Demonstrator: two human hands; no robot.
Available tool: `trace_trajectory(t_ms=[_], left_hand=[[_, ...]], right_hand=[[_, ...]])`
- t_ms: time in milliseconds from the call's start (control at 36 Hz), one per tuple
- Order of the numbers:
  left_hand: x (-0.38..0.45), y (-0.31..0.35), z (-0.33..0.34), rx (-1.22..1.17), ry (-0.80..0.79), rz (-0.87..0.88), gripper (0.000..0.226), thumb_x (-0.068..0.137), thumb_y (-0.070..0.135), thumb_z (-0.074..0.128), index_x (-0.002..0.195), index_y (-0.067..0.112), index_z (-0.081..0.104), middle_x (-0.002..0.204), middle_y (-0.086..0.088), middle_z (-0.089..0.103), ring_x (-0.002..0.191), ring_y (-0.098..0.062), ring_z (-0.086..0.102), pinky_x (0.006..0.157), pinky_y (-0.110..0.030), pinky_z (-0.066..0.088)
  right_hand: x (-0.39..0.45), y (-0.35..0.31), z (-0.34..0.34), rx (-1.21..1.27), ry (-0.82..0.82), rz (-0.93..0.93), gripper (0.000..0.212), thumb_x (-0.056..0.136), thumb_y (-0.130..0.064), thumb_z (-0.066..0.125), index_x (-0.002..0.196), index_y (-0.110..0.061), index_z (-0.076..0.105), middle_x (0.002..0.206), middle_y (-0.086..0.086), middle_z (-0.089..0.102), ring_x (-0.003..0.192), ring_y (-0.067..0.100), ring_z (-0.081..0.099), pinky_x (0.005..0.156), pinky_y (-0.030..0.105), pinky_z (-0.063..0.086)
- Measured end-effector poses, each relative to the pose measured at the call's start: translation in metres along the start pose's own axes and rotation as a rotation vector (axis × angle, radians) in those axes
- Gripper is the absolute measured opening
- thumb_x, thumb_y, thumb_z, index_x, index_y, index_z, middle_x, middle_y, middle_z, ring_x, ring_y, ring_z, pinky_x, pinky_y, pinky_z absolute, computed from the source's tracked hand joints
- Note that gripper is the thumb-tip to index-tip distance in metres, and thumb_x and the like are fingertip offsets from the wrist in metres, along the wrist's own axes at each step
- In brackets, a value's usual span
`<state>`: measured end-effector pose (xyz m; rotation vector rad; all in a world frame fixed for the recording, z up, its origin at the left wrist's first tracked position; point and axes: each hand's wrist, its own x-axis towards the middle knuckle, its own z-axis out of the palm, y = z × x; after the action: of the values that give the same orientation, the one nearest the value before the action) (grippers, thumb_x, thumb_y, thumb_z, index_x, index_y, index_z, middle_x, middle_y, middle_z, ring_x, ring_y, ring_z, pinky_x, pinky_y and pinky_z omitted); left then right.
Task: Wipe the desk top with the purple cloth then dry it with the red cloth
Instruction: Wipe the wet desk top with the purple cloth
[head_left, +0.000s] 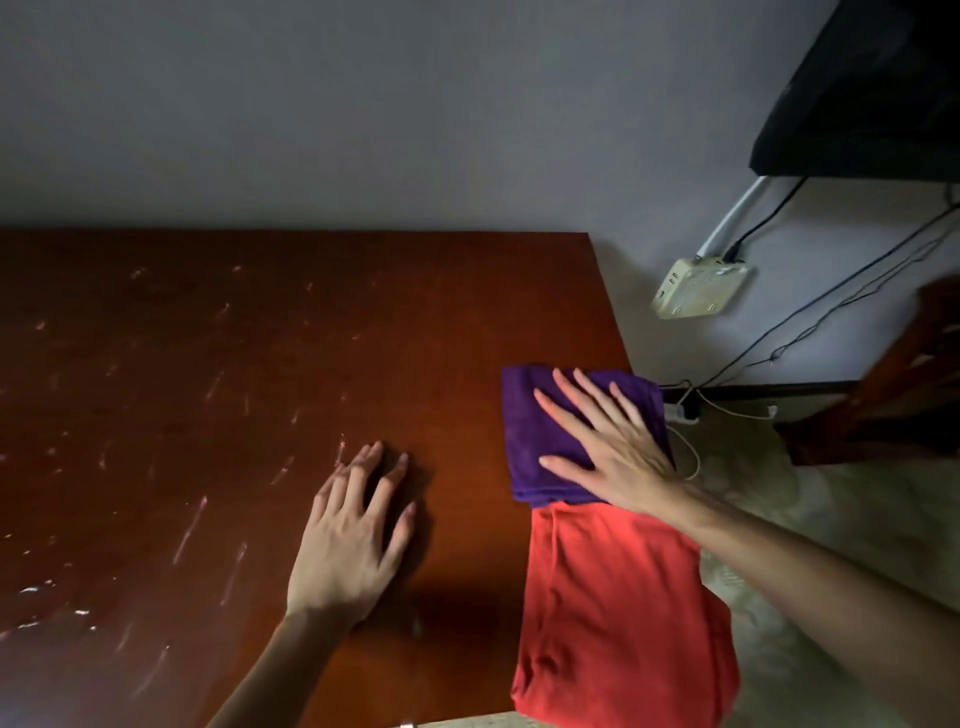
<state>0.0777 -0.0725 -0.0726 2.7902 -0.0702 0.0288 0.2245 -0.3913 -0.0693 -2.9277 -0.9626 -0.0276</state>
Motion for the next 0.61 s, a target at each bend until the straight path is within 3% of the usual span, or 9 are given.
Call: trace_trajectory(t_ms=[194,361,472,556,611], left_hand=[[0.001,0.004,-0.006,0.033,0.006,0.003,0.057,0.103,0.047,0.034,0.150,0.016,0.045,0.154,-0.013,0.041,0.148,-0.026,0.028,0.120,-0.038,0.019],[0.003,0.007,-0.007,0.006,0.011,0.002,0.057,0.100,0.043,0.039,0.147,0.014,0.048,0.152,-0.014,0.043,0.151,-0.023,0.017,0.122,-0.032,0.010],[0.004,0.005,-0.004,0.005,-0.007,-0.006,0.058,0.101,0.047,0.037,0.151,0.018,0.044,0.156,-0.010,0.040,0.152,-0.020,0.019,0.122,-0.034,0.013],[0.004,0.003,0.000,0.015,-0.004,0.006,0.059,0.100,0.046,0.038,0.153,0.019,0.041,0.160,-0.009,0.035,0.156,-0.011,0.005,0.121,-0.034,0.013],[0.004,0.002,0.001,0.018,-0.004,0.008,0.059,0.100,0.047,0.038,0.153,0.020,0.042,0.159,-0.008,0.036,0.155,-0.011,0.007,0.120,-0.032,0.014]], right_hand=[[0.013,0.013,-0.009,0.018,-0.061,-0.160,0.082,0.092,-0.081,0.026,0.162,-0.038,0.019,0.173,-0.005,0.008,0.159,0.016,0.006,0.127,0.050,0.012],[0.096,0.053,-0.017,0.016,-0.130,-0.351,0.080,0.095,-0.077,0.034,0.162,-0.037,0.020,0.173,-0.006,0.005,0.160,0.016,0.002,0.128,0.045,0.007],[0.168,0.073,-0.018,0.022,-0.140,-0.259,0.078,0.095,-0.077,0.032,0.162,-0.041,0.017,0.173,-0.009,0.005,0.159,0.014,0.002,0.128,0.046,0.008],[0.212,0.079,-0.020,0.043,-0.124,-0.105,0.076,0.094,-0.078,0.027,0.161,-0.043,0.017,0.172,-0.008,0.008,0.159,0.015,0.005,0.128,0.046,0.008],[0.232,0.078,-0.020,0.077,-0.103,0.011,0.079,0.091,-0.082,0.021,0.161,-0.045,0.017,0.172,-0.007,0.011,0.159,0.015,0.007,0.128,0.049,0.008]])
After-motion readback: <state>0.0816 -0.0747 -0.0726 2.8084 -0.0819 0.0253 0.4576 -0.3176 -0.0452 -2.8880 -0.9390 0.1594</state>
